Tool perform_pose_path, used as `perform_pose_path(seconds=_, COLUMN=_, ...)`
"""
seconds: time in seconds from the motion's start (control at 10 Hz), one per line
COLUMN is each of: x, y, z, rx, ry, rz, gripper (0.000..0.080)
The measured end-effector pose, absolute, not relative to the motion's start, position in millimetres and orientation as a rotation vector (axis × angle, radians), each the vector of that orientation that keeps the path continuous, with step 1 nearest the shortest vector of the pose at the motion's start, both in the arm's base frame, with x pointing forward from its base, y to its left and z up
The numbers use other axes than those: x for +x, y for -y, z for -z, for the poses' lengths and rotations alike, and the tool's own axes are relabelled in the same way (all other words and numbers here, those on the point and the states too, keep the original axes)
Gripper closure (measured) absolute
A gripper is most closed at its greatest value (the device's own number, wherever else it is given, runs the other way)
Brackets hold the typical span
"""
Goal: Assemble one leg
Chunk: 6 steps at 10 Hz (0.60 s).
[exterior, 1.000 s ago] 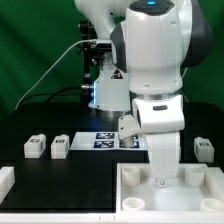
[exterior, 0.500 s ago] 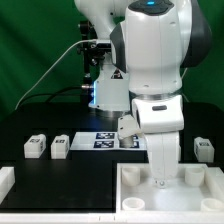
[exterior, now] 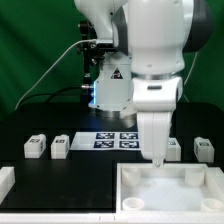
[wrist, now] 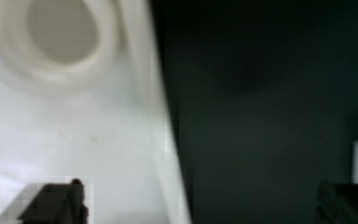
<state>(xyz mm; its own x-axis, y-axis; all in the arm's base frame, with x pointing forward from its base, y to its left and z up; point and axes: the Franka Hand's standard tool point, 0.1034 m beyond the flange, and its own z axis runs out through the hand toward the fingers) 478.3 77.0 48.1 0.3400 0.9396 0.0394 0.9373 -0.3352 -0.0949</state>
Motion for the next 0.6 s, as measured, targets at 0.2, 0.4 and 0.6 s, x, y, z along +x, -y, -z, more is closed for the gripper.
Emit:
perform_pose_path(seconds=0.2, x=458.9, y=-107.1, z=-57.8, rx=-2.733, ry=1.329, rz=-0.063, gripper=0.015)
perform_pose_path(seconds=0.4, x=444.6, y=-146.6, z=-67.7, rx=-2.902, ry=0.905, rz=-0.07, gripper=0.015)
perform_pose_path(seconds=0.6, x=445.1, y=-146.2, z=-67.1, rx=-2.977, ry=0.535, rz=-0.091, gripper=0.015)
